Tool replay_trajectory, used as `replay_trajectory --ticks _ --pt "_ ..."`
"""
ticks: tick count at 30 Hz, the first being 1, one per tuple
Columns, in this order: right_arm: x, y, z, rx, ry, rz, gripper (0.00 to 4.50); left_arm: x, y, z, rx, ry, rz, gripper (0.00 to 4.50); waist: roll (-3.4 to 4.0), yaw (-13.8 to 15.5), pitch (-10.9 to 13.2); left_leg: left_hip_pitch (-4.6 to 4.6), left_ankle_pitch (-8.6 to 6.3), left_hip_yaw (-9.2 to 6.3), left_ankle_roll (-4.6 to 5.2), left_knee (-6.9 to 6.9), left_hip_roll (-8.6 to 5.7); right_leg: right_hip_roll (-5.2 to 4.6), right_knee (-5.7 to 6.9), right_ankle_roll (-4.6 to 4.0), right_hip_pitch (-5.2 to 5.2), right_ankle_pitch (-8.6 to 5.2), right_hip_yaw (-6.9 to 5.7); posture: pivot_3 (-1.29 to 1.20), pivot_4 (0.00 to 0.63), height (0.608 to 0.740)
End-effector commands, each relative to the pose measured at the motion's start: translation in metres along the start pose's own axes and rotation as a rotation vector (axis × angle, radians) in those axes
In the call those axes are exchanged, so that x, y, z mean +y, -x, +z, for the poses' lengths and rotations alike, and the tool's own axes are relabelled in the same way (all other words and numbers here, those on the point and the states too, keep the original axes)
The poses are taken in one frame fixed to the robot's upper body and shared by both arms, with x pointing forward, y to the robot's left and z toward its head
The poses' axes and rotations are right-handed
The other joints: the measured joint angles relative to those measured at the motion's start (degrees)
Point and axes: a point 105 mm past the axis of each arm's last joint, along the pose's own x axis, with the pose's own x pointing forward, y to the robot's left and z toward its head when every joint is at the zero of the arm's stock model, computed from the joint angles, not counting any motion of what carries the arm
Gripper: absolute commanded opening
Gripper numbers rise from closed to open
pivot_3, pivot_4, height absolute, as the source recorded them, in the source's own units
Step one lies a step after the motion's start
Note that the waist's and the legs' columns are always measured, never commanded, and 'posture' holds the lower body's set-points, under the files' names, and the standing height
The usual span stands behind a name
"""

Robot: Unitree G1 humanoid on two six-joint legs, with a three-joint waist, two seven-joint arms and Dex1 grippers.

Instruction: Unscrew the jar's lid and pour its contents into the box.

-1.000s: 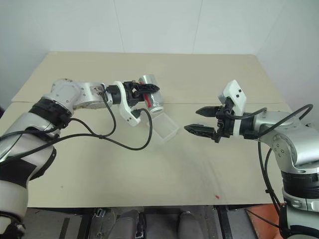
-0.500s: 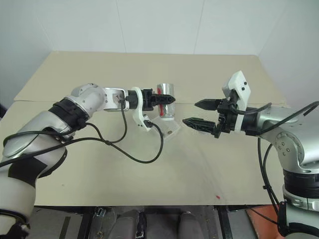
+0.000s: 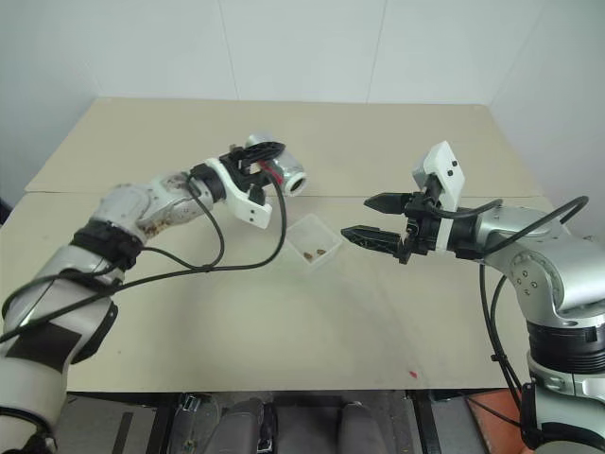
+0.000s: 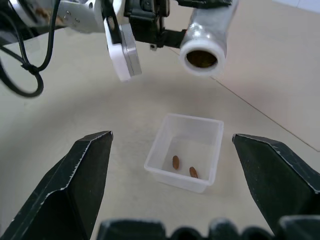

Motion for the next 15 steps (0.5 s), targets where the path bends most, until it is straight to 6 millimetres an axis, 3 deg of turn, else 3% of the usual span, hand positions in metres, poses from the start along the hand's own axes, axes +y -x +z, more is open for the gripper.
replay_trajectory --ticks 1,6,15 --pt "0.002 0.004 0.009 -0.016 0.099 -0.002 4.46 0.012 0.01 0.004 0.025 0.4 0.117 2.74 0.0 -0.18 0.0 0.01 0.0 0.0 0.0 -0.01 0.02 0.0 0.0 0.0 0.0 0.0 0.0 0.0 0.15 0.74" --pt "0.002 0.003 0.005 0.005 0.158 0.006 4.46 -0.002 0.036 0.007 0.043 1.054 0.158 2.74 0.0 -0.71 0.0 -0.03 0.01 -0.03 -0.02 0.15 0.06 -0.02 0.05 0.01 0.05 0.0 -0.02 0.0 0.15 0.74" --pt "0.012 0.001 0.004 0.026 0.213 0.041 4.46 -0.03 0.067 -0.008 0.193 1.46 0.286 2.74 0.01 -1.31 -0.01 0.24 -0.12 -0.18 0.21 0.12 0.04 0.05 0.05 0.02 0.29 0.01 -0.01 0.0 0.15 0.74"
